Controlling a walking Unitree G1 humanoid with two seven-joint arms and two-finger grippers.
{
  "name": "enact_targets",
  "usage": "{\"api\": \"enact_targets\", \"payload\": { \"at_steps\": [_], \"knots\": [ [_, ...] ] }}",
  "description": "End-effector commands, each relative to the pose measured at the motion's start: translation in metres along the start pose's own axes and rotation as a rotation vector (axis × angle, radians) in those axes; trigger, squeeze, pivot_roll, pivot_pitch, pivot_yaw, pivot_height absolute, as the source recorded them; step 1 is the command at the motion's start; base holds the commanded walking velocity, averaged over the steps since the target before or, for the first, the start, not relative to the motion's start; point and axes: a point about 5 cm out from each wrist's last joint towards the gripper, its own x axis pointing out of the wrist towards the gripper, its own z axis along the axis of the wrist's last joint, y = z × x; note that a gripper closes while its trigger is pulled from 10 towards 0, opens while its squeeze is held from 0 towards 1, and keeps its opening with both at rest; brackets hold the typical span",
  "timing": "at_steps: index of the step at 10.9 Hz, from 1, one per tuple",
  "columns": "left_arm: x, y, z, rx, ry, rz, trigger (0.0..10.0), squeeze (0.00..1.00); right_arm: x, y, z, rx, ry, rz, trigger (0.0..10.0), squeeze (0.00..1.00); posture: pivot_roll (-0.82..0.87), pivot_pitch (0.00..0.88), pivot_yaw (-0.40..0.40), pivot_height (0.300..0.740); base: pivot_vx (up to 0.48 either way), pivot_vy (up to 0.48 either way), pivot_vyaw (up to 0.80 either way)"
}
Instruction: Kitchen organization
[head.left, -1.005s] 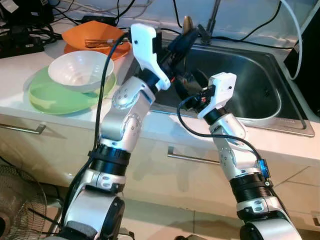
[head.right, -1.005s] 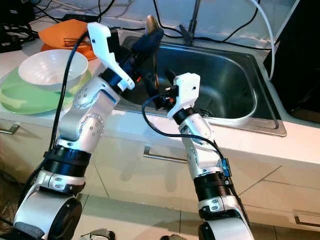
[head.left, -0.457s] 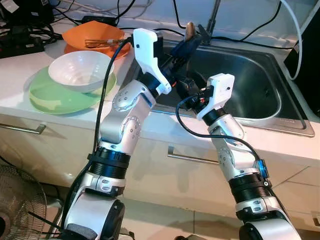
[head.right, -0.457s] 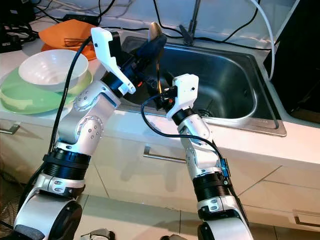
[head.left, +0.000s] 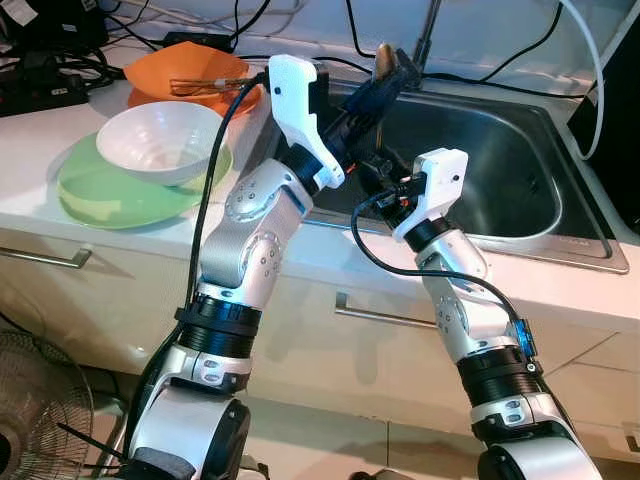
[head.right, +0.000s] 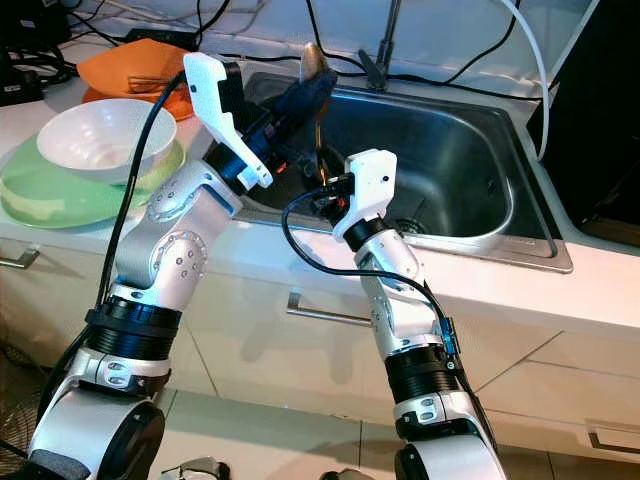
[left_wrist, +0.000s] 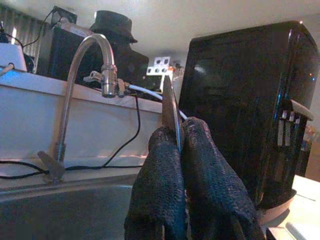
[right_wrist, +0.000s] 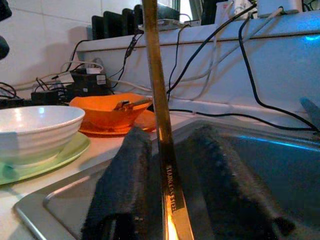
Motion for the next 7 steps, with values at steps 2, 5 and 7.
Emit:
{"api": "enact_targets", "payload": {
  "at_steps": [2,5,7],
  "knots": [
    [0.0023,-0.0049,0.0041,0.002,-0.013,-0.028,10.0,0.00,0.0024,-0.0026,0.0021,-0.008,-0.009,-0.012,0.0,0.00,0.08,0.042,-0.040,0.740,0.000,0.000,0.00],
    [0.0023,-0.0036,0.0051,0.012,-0.013,-0.020,10.0,0.00,0.0027,-0.0034,0.0022,-0.008,-0.010,-0.018,0.0,0.00,0.08,0.044,-0.040,0.740,0.000,0.000,0.00],
    [0.0026,-0.0041,0.0048,0.014,-0.011,-0.023,10.0,0.00,0.0027,-0.0041,0.0022,-0.009,-0.011,-0.022,0.0,0.00,0.08,0.045,-0.039,0.740,0.000,0.000,0.00]
  ]
}}
